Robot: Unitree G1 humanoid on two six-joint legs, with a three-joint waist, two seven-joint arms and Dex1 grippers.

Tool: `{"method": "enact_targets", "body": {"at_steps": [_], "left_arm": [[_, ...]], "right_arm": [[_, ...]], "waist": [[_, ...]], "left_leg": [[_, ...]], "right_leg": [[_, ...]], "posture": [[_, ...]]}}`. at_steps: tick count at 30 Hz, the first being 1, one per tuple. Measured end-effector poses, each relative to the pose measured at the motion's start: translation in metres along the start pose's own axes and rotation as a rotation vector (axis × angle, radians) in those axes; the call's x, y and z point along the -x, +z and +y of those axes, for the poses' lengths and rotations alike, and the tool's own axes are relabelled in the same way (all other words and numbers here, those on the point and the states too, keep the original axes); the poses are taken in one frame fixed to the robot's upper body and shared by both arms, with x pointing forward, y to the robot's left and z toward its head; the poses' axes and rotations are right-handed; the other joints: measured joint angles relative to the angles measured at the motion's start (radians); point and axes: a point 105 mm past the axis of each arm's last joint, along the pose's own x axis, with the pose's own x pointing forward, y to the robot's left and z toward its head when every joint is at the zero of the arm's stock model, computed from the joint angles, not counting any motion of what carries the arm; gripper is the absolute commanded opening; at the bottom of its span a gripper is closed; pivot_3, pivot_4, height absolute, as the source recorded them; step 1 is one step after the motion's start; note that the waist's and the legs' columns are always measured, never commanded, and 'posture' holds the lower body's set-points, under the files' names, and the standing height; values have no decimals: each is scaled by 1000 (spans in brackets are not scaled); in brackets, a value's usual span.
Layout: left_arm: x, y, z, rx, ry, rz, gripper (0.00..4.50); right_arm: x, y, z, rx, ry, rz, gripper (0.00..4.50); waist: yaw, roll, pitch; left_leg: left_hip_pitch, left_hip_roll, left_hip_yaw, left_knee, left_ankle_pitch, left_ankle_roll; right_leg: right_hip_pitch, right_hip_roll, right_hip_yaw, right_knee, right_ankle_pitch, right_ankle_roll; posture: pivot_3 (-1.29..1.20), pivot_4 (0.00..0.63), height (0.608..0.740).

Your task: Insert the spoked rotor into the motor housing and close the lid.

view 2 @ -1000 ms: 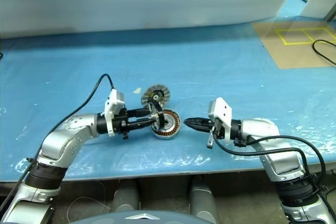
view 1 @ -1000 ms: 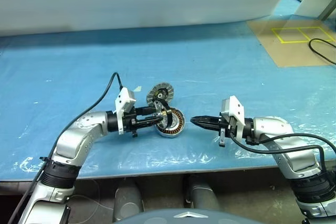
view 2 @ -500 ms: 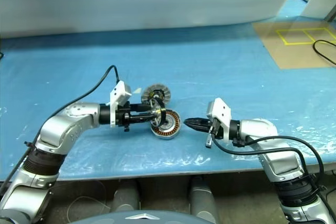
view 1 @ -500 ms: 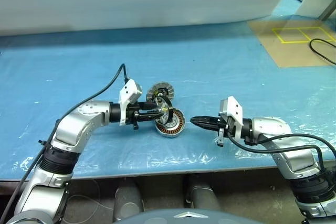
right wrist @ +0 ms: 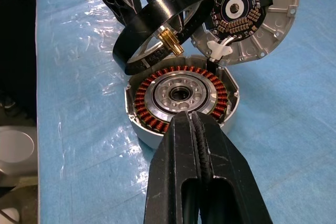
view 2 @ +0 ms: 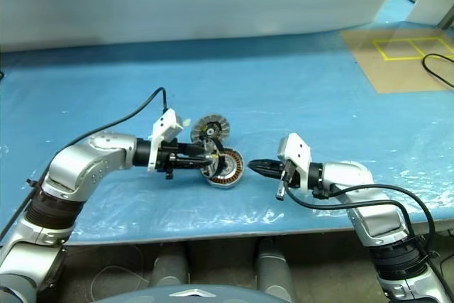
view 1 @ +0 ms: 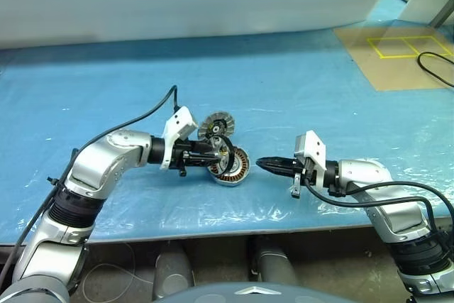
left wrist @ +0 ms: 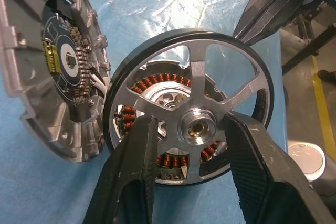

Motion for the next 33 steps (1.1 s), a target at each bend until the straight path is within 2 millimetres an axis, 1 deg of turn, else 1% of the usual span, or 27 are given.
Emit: {"method": "enact_targets", "body": {"at_steps": [20,33], "left_arm": [[-9,-3,-5,-18,-31,36,1701],[-11,-1,-1,-52,-18,50,1701]], "right_arm": [[-1,-1,0,0,-7,6,0],[-3,-2,1,-1,-9,10,0]], "waist": [[0,0,0],[0,0,0]], "left_leg": [[0,0,0,0,0,0],[0,0,0,0,0,0]], "right_leg": [[0,0,0,0,0,0],[1,0,0,0,0,0]], "posture": [[0,150,740],[0,150,740]]}}
